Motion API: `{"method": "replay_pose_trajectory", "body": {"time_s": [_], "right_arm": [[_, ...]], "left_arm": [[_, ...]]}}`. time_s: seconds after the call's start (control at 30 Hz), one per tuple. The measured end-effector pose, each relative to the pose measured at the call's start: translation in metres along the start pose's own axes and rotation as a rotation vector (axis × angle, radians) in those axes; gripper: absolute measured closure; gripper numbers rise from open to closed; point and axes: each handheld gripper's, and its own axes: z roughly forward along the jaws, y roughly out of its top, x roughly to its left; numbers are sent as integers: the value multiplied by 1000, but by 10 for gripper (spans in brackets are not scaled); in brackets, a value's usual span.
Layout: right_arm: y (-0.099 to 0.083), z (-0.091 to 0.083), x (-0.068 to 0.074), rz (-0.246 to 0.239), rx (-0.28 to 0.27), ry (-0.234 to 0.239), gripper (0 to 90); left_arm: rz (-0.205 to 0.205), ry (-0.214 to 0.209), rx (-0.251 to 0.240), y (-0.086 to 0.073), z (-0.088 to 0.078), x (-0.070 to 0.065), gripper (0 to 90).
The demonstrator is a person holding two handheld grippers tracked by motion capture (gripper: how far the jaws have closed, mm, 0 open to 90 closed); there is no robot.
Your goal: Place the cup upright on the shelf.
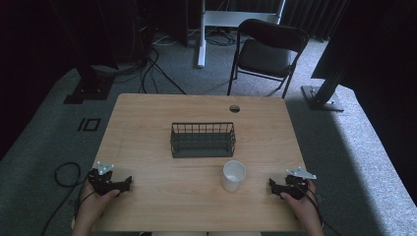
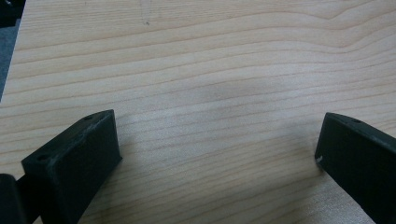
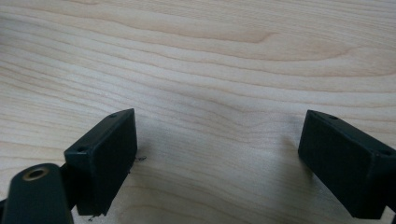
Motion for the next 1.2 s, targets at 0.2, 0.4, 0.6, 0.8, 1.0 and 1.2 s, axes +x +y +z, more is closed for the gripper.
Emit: {"method": "replay_pose_trajectory", "body": {"time_s": [0.2,0.4,0.6,0.8,1.0,1.2], "right_arm": [[0,0,0,0,0,0,112],[0,0,0,0,0,0,112],[0,0,0,-1,1,0,112],[0,0,0,-2,1,1,111],[0,0,0,-2,1,0,111],[0,0,-1,-5,1,3,109]], "left_arm": [[0,0,0,0,0,0,1],[20,-17,1,-1,-1,-1,1],[26,-23,2,0,-1,0,1],[49,-43,2,-1,-1,2,2],[76,-53,-17,-1,-3,-1,2],[101,-87,-14,-2,-5,-5,2]]}}
